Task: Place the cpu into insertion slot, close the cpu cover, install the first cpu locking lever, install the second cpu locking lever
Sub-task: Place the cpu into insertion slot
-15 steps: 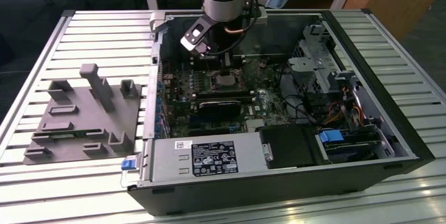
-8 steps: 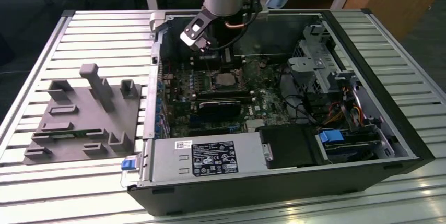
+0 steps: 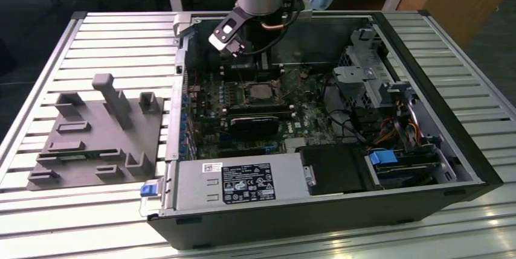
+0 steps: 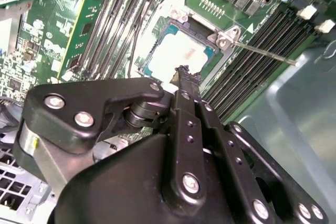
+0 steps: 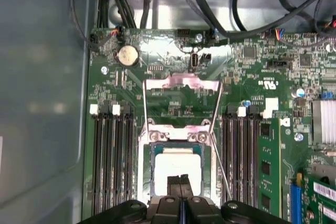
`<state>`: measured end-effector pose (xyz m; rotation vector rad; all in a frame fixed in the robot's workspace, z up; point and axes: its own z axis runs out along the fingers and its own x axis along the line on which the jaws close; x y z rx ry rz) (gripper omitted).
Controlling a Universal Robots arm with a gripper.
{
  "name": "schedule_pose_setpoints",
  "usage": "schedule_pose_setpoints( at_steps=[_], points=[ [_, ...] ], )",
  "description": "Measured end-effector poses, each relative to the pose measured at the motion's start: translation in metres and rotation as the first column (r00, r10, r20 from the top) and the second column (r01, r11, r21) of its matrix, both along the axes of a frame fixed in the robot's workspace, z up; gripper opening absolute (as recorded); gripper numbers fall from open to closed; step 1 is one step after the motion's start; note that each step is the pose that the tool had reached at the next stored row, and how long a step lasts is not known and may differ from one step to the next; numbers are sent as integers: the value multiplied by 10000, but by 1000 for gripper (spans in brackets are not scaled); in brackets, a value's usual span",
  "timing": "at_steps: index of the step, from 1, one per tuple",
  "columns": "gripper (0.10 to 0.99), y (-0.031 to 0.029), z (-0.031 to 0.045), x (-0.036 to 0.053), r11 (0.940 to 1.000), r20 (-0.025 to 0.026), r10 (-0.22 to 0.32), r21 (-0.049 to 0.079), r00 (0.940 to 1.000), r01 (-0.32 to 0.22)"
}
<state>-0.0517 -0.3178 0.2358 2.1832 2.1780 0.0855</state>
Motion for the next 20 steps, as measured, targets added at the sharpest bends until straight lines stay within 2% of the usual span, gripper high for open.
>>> schedule_pose_setpoints(
  at_steps=[7, 14, 20],
  points=[
    [102, -1, 0, 102, 10000, -1, -9, 0, 10000, 9],
    [102, 0, 42, 100, 9999, 1, -112, -1, 9999, 112],
    [102, 0, 103, 89, 9993, 37, -383, 2, 9993, 383]
  ],
)
